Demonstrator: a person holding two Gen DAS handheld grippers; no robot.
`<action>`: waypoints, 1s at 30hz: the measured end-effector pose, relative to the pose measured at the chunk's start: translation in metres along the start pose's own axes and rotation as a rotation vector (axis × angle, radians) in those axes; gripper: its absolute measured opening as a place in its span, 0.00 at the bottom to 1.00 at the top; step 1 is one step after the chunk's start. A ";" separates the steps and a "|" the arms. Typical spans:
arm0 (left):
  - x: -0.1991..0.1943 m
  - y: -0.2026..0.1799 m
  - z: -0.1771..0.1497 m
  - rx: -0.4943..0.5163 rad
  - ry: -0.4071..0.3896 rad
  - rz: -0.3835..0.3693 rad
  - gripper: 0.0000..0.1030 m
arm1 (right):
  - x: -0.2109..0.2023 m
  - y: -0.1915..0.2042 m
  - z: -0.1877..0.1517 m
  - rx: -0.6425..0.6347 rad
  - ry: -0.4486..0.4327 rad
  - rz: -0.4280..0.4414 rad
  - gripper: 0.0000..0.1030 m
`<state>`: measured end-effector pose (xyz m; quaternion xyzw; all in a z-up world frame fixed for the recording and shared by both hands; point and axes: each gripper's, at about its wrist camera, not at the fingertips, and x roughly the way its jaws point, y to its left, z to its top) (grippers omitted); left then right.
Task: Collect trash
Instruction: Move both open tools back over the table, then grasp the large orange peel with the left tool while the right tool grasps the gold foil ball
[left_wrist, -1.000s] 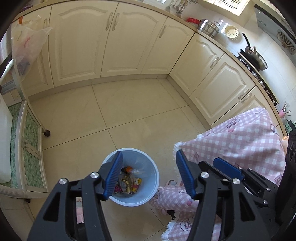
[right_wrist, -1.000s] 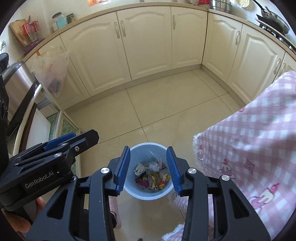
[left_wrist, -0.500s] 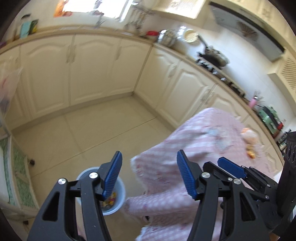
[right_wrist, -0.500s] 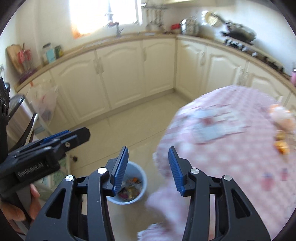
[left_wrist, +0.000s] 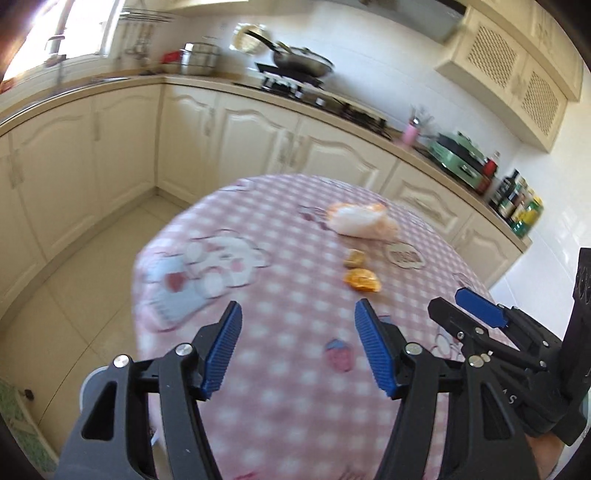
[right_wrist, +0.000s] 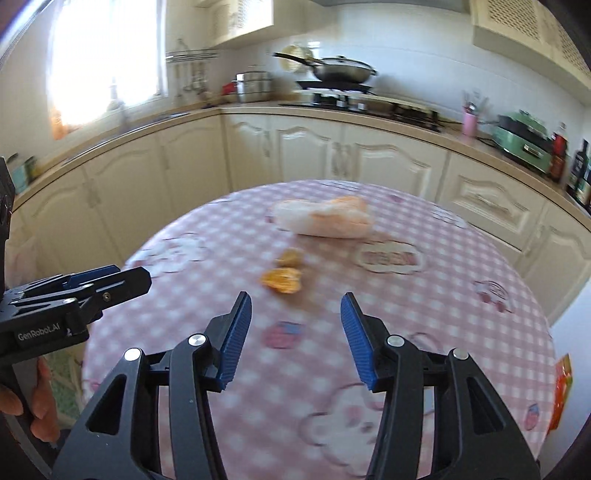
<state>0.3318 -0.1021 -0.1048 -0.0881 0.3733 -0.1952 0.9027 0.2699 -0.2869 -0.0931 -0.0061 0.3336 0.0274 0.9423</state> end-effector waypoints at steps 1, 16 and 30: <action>0.009 -0.011 0.003 0.015 0.009 -0.007 0.61 | 0.002 -0.014 -0.001 0.018 0.004 -0.014 0.47; 0.119 -0.073 0.018 0.139 0.170 0.031 0.57 | 0.039 -0.079 0.008 0.083 0.049 -0.057 0.51; 0.073 -0.010 0.032 0.068 0.038 0.116 0.39 | 0.071 -0.028 0.035 0.003 0.112 0.052 0.53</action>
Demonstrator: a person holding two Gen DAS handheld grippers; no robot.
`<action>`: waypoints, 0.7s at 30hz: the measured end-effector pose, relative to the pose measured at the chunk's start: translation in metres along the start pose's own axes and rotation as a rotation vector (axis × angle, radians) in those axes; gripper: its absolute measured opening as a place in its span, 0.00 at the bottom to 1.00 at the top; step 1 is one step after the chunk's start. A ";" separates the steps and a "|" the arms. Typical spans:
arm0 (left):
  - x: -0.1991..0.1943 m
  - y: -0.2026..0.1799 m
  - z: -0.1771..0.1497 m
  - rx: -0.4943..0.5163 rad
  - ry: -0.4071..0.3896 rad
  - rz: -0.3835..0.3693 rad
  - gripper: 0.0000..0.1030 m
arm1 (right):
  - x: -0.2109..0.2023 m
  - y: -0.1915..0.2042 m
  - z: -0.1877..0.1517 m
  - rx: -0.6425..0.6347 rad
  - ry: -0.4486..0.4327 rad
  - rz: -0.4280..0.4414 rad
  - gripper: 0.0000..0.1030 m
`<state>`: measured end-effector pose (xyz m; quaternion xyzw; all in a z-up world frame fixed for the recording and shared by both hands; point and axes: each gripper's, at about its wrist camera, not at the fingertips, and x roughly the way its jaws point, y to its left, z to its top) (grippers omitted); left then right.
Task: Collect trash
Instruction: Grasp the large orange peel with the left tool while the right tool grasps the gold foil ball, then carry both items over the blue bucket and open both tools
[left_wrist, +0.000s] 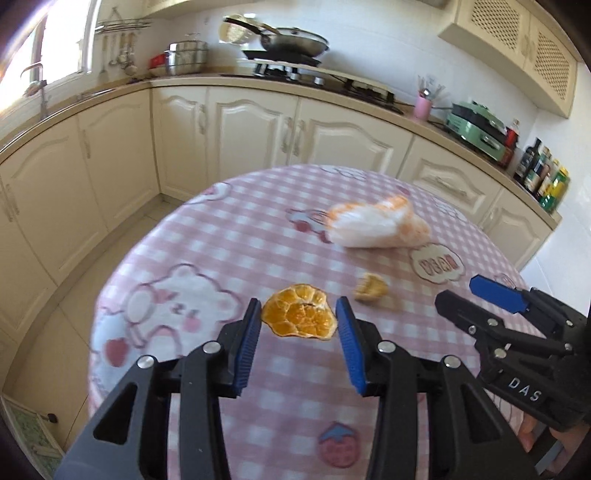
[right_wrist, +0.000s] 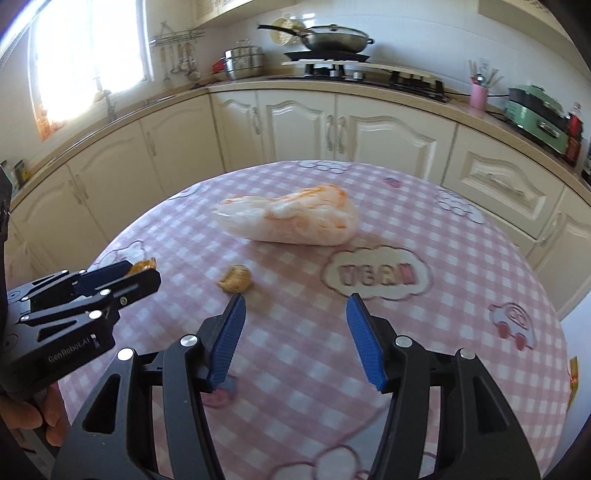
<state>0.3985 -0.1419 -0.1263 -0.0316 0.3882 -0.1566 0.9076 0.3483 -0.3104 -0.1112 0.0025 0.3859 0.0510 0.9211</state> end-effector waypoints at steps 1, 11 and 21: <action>-0.003 0.008 0.002 -0.014 -0.007 0.005 0.39 | 0.004 0.005 0.003 -0.007 0.005 0.008 0.53; -0.018 0.054 -0.001 -0.076 -0.028 0.007 0.39 | 0.053 0.039 0.015 -0.035 0.092 -0.014 0.25; -0.059 0.093 -0.024 -0.117 -0.071 0.001 0.39 | 0.014 0.090 0.011 -0.090 0.011 0.060 0.24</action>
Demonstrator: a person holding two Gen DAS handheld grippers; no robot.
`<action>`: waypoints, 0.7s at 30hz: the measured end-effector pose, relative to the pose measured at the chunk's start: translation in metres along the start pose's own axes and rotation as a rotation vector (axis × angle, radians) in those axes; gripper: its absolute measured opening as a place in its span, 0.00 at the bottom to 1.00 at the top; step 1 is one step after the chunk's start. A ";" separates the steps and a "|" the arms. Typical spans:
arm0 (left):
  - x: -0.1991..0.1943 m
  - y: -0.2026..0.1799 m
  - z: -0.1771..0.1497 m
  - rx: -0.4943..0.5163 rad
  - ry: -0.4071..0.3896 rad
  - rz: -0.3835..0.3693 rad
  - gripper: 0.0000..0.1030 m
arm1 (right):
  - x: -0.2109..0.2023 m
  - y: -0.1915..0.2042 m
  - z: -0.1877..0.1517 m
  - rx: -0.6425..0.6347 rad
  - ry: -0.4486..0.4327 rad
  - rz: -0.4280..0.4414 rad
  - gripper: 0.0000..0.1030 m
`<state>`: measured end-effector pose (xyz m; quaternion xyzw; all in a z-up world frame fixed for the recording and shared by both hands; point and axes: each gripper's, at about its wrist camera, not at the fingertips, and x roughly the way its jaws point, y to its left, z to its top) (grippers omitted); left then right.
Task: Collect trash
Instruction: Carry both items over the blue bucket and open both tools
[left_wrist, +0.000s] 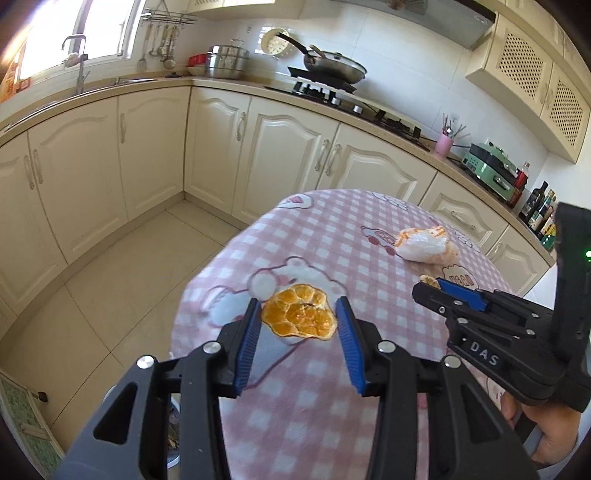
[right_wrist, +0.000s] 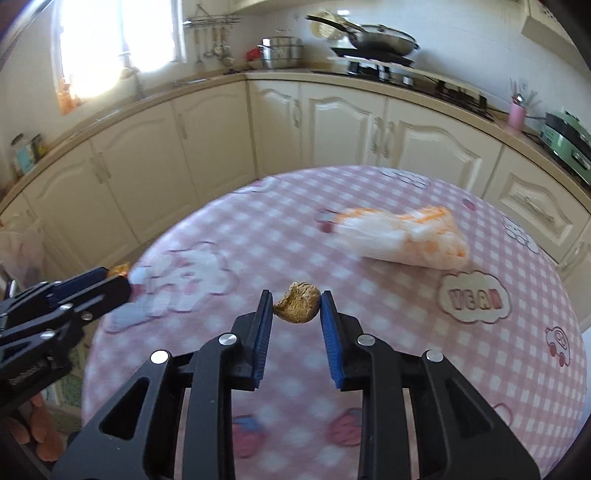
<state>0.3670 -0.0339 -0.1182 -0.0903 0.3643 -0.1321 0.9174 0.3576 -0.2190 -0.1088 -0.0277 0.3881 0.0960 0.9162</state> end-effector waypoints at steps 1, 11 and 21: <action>-0.006 0.007 -0.002 -0.009 -0.006 0.007 0.39 | -0.003 0.010 0.001 -0.013 -0.009 0.014 0.24; -0.069 0.097 -0.034 -0.121 -0.042 0.120 0.39 | -0.008 0.130 0.000 -0.110 -0.021 0.199 0.24; -0.099 0.187 -0.072 -0.247 -0.025 0.213 0.39 | 0.008 0.228 -0.016 -0.180 0.006 0.310 0.24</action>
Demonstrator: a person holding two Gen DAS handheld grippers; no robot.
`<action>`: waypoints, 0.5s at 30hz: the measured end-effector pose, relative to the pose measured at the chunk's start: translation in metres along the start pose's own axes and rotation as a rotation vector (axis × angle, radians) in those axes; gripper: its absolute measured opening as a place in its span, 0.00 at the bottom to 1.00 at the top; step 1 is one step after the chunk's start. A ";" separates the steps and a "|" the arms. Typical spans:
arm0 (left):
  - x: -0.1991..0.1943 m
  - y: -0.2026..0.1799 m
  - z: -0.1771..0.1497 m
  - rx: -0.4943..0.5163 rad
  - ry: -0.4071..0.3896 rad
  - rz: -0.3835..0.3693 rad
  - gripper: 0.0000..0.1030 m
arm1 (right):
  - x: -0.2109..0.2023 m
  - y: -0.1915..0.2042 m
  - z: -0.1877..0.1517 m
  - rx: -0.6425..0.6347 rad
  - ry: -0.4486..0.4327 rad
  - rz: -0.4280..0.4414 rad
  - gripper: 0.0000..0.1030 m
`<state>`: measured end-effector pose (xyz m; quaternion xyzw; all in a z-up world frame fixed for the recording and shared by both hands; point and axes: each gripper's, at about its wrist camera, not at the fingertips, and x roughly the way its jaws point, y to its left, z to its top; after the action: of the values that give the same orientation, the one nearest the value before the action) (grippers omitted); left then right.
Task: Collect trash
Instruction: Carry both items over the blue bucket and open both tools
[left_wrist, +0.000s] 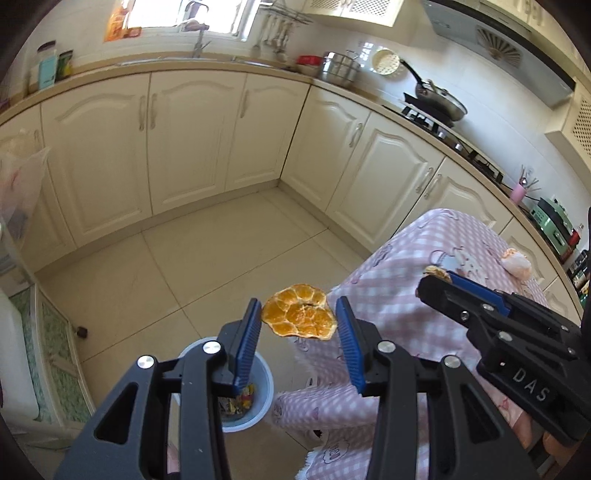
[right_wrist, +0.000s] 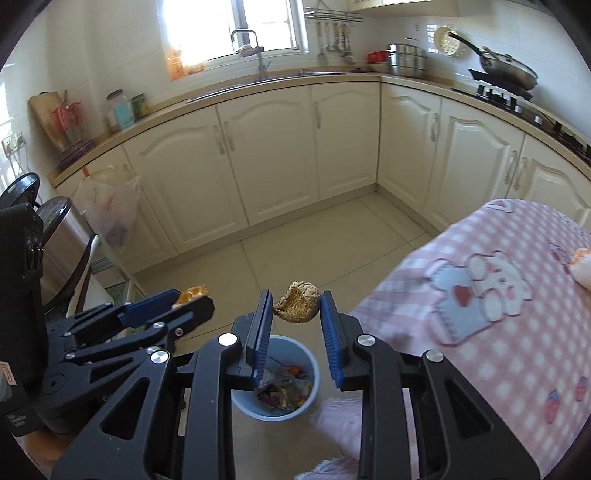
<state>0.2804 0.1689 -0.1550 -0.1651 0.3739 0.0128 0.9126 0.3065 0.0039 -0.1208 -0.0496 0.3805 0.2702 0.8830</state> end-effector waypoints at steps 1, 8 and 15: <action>0.001 0.004 -0.002 -0.004 0.003 0.003 0.39 | 0.004 0.006 -0.001 -0.004 0.003 0.005 0.24; 0.014 0.037 -0.008 -0.054 0.026 0.006 0.40 | 0.027 0.029 -0.002 -0.009 -0.003 0.014 0.24; 0.029 0.054 -0.011 -0.110 0.044 0.006 0.53 | 0.037 0.027 -0.004 0.006 -0.007 0.006 0.24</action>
<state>0.2859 0.2134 -0.1977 -0.2144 0.3928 0.0323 0.8937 0.3113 0.0417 -0.1467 -0.0452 0.3785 0.2718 0.8836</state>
